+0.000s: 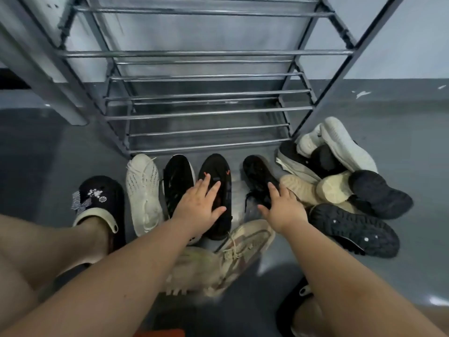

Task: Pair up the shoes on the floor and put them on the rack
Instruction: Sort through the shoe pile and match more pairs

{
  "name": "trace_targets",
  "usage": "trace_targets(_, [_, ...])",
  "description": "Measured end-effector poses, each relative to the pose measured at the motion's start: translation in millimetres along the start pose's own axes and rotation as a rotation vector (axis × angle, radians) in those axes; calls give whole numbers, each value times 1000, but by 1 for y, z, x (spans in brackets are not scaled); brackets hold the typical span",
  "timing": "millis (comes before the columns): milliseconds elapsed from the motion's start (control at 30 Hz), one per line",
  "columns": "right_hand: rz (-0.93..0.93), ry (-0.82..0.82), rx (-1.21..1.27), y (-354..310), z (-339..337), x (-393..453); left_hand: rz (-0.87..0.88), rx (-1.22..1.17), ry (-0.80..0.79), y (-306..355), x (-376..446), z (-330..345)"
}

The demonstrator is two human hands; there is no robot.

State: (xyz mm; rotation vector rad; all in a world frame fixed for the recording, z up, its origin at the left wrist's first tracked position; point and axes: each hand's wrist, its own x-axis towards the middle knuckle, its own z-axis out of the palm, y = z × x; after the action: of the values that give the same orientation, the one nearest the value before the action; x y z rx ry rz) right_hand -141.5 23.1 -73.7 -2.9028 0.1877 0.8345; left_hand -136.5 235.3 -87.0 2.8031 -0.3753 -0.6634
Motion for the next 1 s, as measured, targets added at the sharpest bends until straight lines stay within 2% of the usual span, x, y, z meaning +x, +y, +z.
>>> trace_targets(133, [53,90,46,38,-24,-2,130,-3,-48,47,12,-8])
trace_targets(233, [75,147,65,70,-59,-3,224,19,-19,82,27,-23])
trace_targets(367, [43,209,-86,116,-106,-8,288,19,4,122,47,-39])
trace_targets(500, [4,136,-255,159,-134,-8,334,52,-11,148,68,-41])
trace_targets(633, [7,48,-312,194,-144,0,381,144,-36,167,96,-46])
trace_targets(800, [36,16,-244,228,-135,29,414,222,-86,182,136,-59])
trace_targets(1000, [208,18,119,246,-107,89,407,244,-144,197,184,-72])
